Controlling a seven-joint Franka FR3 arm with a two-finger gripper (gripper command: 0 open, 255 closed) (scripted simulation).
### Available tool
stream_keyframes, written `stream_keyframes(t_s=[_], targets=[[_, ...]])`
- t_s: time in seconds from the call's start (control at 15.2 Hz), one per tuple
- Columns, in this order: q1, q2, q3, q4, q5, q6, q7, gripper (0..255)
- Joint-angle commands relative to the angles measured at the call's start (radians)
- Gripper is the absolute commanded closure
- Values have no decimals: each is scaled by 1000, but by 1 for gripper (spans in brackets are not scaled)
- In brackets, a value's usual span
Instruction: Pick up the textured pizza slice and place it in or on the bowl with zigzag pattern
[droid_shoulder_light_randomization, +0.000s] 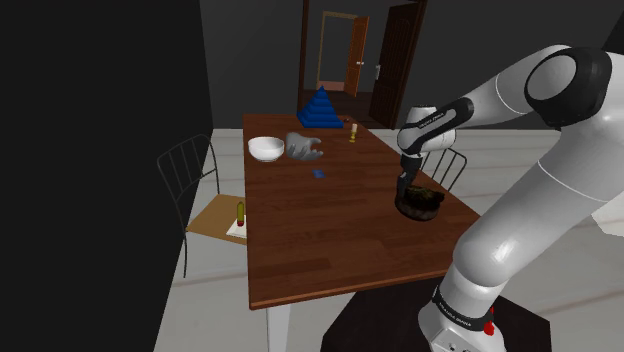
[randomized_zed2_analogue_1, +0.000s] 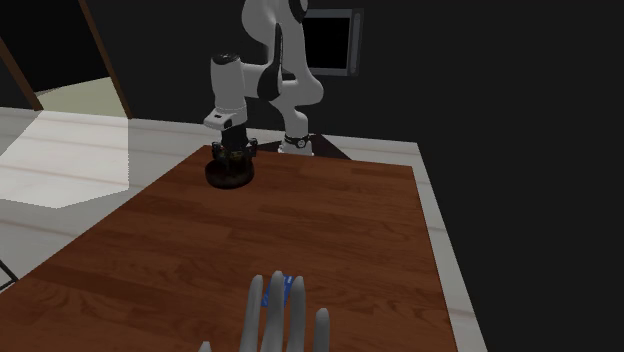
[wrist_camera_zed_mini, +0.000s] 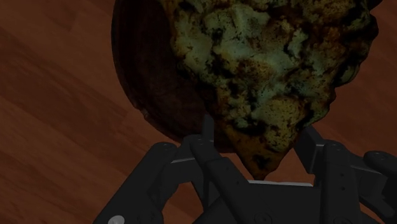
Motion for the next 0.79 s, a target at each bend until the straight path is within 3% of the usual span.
stream_keyframes(t_s=[0.0, 0.07, 0.13, 0.46, 0.73], targets=[[-1, 1, -1, -1, -1, 0, 0, 255], [-1, 1, -1, -1, -1, 0, 0, 255], [-1, 2, -1, -2, 0, 1, 0, 0], [-1, 1, -1, -1, -1, 0, 0, 0], [-5, -88, 38, 63, -14, -151, 19, 0]])
